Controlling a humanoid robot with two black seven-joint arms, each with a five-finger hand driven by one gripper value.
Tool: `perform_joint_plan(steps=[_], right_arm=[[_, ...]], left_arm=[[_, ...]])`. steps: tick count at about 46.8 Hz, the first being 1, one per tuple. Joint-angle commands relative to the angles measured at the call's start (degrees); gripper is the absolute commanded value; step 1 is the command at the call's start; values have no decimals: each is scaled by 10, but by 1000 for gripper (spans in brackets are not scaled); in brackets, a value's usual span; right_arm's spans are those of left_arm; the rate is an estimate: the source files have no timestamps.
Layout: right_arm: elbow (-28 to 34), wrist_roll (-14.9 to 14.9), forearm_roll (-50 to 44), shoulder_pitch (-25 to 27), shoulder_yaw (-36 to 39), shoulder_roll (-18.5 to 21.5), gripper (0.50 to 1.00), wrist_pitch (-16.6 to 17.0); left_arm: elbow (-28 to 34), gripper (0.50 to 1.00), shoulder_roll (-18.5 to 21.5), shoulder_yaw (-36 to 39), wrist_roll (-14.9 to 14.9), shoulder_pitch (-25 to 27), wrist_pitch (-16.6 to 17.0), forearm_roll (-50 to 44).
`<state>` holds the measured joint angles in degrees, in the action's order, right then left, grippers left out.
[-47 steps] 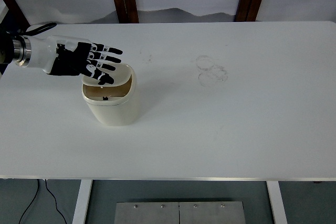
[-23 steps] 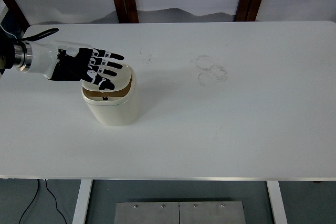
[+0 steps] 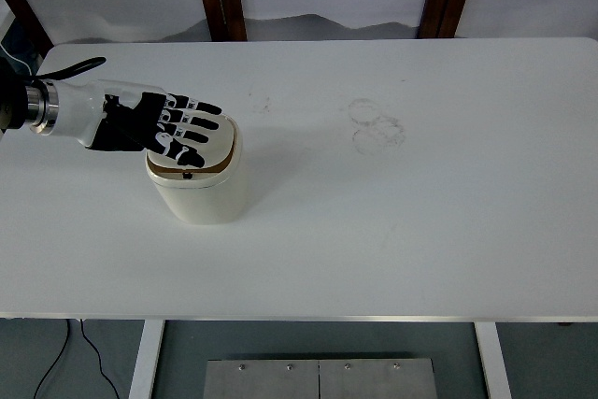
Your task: Close trash bin
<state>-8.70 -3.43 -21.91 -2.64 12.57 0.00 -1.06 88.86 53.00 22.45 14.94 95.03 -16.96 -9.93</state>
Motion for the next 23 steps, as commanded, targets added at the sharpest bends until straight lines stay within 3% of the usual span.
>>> perform_joint_plan(steps=[1,23], right_arm=[[0,0,0,0,0,0,995,0],[0,0,0,0,0,0,995,0]], left_arm=[[0,1000,0,8,0,0,0,0],[0,1000,18,18,0,-1,0,0]])
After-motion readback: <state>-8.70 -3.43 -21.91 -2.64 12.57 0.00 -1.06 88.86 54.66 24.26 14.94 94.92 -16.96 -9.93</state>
